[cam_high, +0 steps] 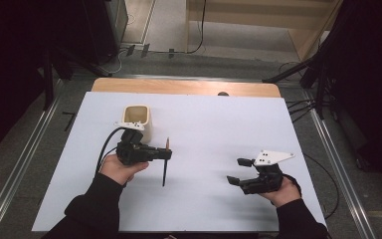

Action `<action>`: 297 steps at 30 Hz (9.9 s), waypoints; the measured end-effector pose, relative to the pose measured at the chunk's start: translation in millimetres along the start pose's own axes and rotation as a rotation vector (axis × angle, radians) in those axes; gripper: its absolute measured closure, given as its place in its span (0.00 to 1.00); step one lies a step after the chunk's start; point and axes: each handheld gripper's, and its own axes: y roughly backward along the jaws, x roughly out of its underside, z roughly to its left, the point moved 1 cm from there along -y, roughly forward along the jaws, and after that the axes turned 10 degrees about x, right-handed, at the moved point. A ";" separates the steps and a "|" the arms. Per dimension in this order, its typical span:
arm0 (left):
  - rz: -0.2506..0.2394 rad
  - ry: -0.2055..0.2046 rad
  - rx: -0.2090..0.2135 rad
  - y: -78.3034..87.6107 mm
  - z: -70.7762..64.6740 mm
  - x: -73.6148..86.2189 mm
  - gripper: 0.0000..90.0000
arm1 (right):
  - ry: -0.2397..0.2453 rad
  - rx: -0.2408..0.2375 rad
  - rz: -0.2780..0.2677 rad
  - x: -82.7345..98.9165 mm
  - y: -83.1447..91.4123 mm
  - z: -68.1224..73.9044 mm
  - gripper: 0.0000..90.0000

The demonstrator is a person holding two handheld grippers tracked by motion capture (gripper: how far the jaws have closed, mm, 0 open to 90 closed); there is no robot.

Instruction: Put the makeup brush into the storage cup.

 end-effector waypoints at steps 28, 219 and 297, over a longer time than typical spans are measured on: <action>-0.038 -0.008 -0.053 26.1 0.0 -36.1 0.93 | -0.011 -0.009 0.000 0.9 -0.1 0.4 0.28; -0.079 -0.074 -0.265 86.2 15.3 16.6 0.35 | -0.020 -0.033 0.005 -0.8 -4.0 0.9 0.28; 0.166 -0.182 -0.389 60.7 9.0 72.4 0.33 | -0.022 -0.039 0.022 -2.2 -6.3 1.1 0.28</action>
